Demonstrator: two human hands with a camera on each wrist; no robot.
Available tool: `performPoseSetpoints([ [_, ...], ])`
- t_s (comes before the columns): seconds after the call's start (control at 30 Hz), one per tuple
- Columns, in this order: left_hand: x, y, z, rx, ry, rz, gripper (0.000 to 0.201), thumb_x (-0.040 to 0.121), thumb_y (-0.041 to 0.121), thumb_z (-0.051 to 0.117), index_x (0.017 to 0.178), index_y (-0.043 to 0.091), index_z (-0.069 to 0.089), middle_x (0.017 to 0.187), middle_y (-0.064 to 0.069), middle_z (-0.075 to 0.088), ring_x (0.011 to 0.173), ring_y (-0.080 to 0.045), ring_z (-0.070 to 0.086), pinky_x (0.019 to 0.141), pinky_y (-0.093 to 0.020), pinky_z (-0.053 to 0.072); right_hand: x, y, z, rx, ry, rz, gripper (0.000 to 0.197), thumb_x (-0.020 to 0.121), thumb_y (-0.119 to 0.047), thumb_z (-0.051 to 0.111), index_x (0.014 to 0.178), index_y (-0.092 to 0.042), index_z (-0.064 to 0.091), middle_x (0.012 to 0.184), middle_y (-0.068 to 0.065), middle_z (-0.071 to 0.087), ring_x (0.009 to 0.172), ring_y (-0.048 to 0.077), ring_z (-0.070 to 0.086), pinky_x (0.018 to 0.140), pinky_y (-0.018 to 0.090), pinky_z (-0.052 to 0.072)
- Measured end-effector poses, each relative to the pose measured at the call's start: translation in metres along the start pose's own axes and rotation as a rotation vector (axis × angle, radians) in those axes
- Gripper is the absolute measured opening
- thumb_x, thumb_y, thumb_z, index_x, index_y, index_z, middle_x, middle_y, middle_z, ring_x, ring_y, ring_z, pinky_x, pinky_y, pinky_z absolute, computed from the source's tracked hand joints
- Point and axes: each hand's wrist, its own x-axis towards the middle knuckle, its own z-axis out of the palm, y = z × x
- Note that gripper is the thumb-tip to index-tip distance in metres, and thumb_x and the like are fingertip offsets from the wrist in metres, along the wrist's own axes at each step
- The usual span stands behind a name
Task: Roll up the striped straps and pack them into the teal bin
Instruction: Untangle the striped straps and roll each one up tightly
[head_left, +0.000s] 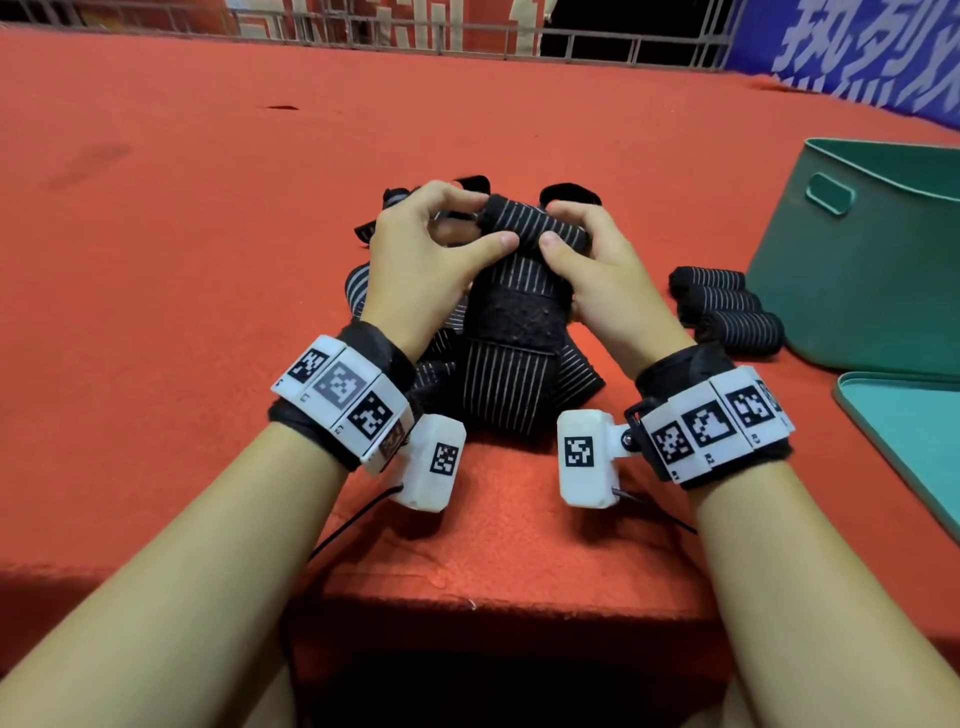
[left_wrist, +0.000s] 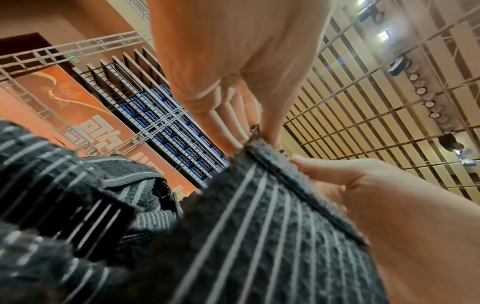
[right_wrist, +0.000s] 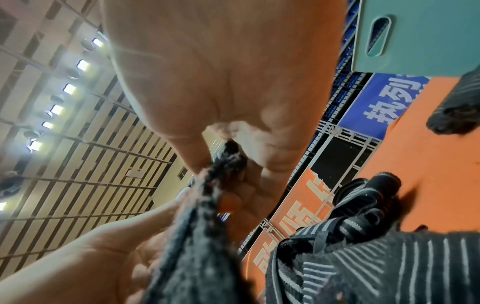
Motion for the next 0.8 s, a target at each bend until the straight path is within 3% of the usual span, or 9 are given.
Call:
performPoseSetpoints([
  [0.07,-0.001,-0.001,0.000,-0.032,-0.017,-0.018,0.026,0.083,0.014,0.083,0.108,0.010,0.075,0.097,-0.003,0.079,0.089,-0.013,0.076,0.071,-0.029,0.059,-0.001,-0.002,0.003,0.094,-0.009,0.026,0.036,0.101,-0.023,0.061,0.135,-0.023,0.049,0.130,0.004,0.061,0.109,0.014,0.067,0.078,0.028,0.056],
  [0.17,-0.002,-0.003,0.001,-0.050,-0.023,-0.009,0.026,0.086,0.011,0.080,0.112,0.009,0.076,0.098,-0.004,0.079,0.092,-0.014,0.077,0.077,-0.034,0.061,-0.003,-0.002,0.002,0.093,0.021,-0.008,0.024,0.103,-0.010,0.058,0.124,-0.019,0.055,0.108,-0.001,0.066,0.089,0.004,0.069,0.072,0.023,0.055],
  [0.23,-0.001,-0.006,0.000,-0.021,-0.010,0.000,0.028,0.084,0.013,0.081,0.112,0.010,0.075,0.095,-0.003,0.079,0.088,-0.013,0.076,0.075,-0.036,0.062,-0.004,-0.002,0.001,0.026,0.015,-0.040,0.017,0.103,-0.009,0.058,0.116,-0.019,0.058,0.101,-0.004,0.066,0.084,0.002,0.068,0.070,0.022,0.054],
  [0.3,0.002,-0.009,-0.001,0.018,-0.024,-0.012,0.037,0.086,0.016,0.080,0.121,0.013,0.068,0.092,-0.002,0.076,0.083,-0.007,0.072,0.071,-0.030,0.058,-0.005,-0.001,0.000,-0.027,0.000,-0.064,0.014,0.102,-0.009,0.058,0.113,-0.019,0.059,0.098,-0.005,0.067,0.085,0.005,0.068,0.070,0.023,0.054],
  [0.37,0.004,-0.008,-0.004,0.049,-0.119,-0.005,0.048,0.090,0.021,0.075,0.136,0.017,0.061,0.098,-0.003,0.074,0.090,-0.005,0.068,0.081,-0.032,0.059,-0.005,-0.001,-0.002,-0.051,-0.021,-0.085,0.012,0.103,-0.012,0.059,0.113,-0.018,0.060,0.097,-0.005,0.067,0.087,0.007,0.068,0.071,0.025,0.055],
  [0.43,0.004,-0.005,-0.008,0.075,-0.257,0.022,0.045,0.095,0.022,0.067,0.139,0.018,0.059,0.117,-0.003,0.071,0.105,-0.009,0.067,0.095,-0.037,0.057,-0.004,0.000,-0.004,-0.106,-0.039,-0.126,0.011,0.103,-0.017,0.059,0.114,-0.018,0.062,0.098,-0.005,0.067,0.090,0.009,0.068,0.073,0.027,0.054],
  [0.57,0.001,0.002,-0.012,0.058,-0.352,-0.037,0.017,0.099,0.012,0.064,0.114,0.017,0.061,0.107,-0.005,0.070,0.091,-0.008,0.069,0.071,-0.022,0.055,-0.005,0.001,-0.010,-0.196,-0.094,-0.166,0.009,0.100,-0.020,0.062,0.109,-0.024,0.064,0.098,-0.011,0.068,0.093,0.010,0.069,0.078,0.030,0.055],
  [0.67,-0.001,0.000,-0.012,0.047,-0.366,-0.136,0.013,0.098,0.014,0.066,0.106,0.022,0.061,0.092,-0.005,0.069,0.079,-0.012,0.069,0.062,-0.029,0.056,-0.007,0.000,-0.013,-0.236,-0.120,-0.196,0.016,0.095,-0.020,0.066,0.108,-0.030,0.068,0.097,-0.020,0.069,0.097,0.008,0.067,0.083,0.029,0.053],
  [0.8,-0.002,0.005,-0.010,-0.070,-0.388,-0.247,0.011,0.102,0.032,0.062,0.098,0.022,0.064,0.075,0.008,0.062,0.053,-0.009,0.057,0.051,-0.023,0.048,-0.010,-0.003,-0.018,-0.165,-0.100,-0.167,0.027,0.095,-0.003,0.067,0.111,-0.025,0.069,0.089,-0.023,0.070,0.085,-0.003,0.065,0.069,0.015,0.052],
])
